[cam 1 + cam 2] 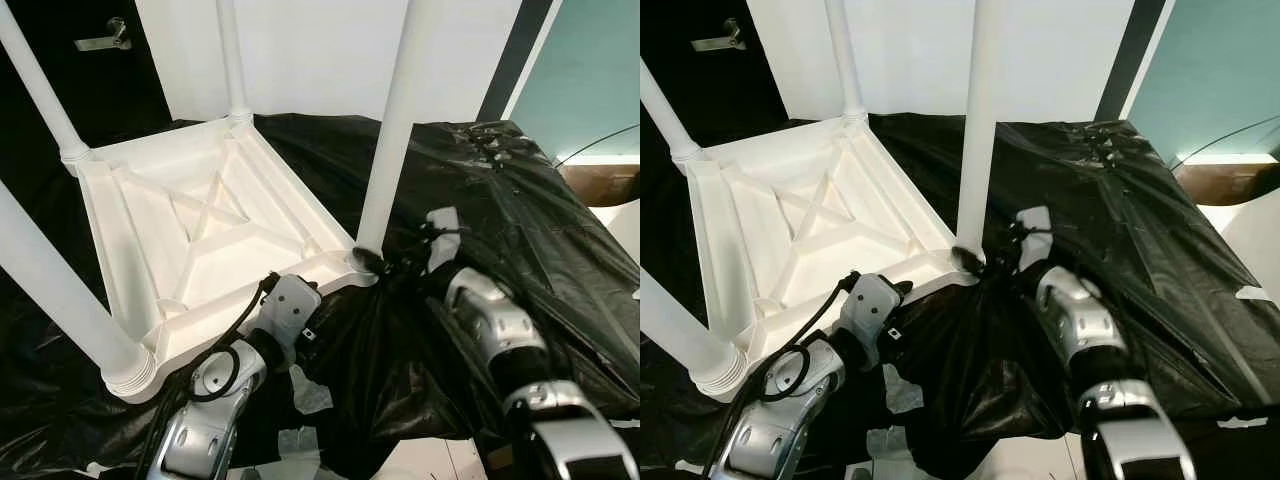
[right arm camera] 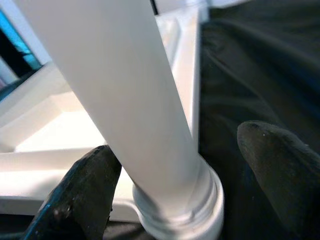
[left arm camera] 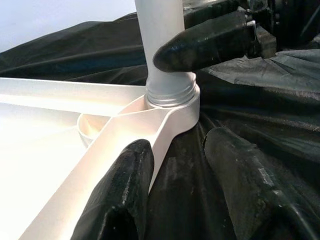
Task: Building children table
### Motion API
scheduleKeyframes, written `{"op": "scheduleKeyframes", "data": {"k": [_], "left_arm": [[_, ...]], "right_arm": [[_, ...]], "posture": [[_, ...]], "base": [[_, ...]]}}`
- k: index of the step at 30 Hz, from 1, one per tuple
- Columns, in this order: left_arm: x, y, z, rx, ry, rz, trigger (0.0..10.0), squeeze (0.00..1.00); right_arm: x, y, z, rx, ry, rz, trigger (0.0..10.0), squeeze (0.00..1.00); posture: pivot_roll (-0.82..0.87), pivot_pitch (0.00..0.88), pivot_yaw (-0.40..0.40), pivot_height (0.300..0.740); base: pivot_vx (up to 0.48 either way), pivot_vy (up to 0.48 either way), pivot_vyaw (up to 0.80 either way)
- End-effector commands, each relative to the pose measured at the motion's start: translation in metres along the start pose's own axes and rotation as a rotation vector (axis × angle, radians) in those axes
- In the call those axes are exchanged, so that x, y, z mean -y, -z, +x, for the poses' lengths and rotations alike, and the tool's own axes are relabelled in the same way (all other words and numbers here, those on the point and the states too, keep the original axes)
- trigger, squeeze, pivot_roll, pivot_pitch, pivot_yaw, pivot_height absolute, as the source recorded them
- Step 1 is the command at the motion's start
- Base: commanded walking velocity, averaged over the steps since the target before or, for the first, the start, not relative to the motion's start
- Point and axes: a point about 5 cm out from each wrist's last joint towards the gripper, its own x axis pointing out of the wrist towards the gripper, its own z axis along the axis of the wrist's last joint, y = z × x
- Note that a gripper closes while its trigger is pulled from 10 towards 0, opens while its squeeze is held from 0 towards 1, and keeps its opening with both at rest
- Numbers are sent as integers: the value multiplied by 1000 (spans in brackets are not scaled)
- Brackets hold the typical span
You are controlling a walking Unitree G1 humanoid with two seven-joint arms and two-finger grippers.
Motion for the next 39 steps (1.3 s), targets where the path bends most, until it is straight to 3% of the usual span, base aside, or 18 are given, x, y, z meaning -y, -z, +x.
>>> {"op": "scheduleKeyframes", "data": {"k": [1,12,13,14,15,16,28,29,31,32,39], "left_arm": [[-2,-1,0,1,-35,-2,10000,0],[-7,-3,0,5,-48,10,10000,0],[-8,-3,0,6,-51,12,10000,0],[-9,-4,0,6,-54,15,10000,0],[-9,-4,0,6,-54,15,10000,0],[-9,-4,0,6,-55,15,10000,0],[-10,-5,-1,6,-63,15,10000,0],[-9,-5,-1,5,-63,15,10000,0],[-9,-5,-1,5,-63,15,10000,0],[-7,-5,-1,5,-63,8,10000,0],[-5,-4,-1,4,-64,5,10000,0]], "right_arm": [[-2,4,2,-26,-46,-6,10000,0],[1,-11,21,-143,-213,-136,10000,0],[1,-12,23,-153,-221,-158,8941,0],[1,-14,24,-165,-244,-186,3804,0],[1,-14,24,-165,-244,-186,3804,0],[1,-14,24,-169,-253,-191,0,0],[3,-3,18,-216,-284,-196,0,0],[4,-2,18,-216,-246,-169,10000,0],[6,-1,19,-215,-219,-150,10000,0],[4,1,24,-208,-138,-147,10000,0],[-1,6,30,-194,-48,-140,10000,0]], "posture": [[118,7,-54,740],[132,0,-48,740],[132,0,-48,740],[138,0,-47,740],[138,0,-47,740],[141,0,-46,740],[142,2,-49,740],[141,11,-55,740],[141,11,-55,740],[138,19,-57,740],[136,27,-60,740]], "base": [[0,0,0],[0,0,0],[0,0,0],[0,0,0],[0,0,0],[0,0,0],[0,0,0],[0,0,0],[0,0,0],[0,0,0],[0,0,0]]}}
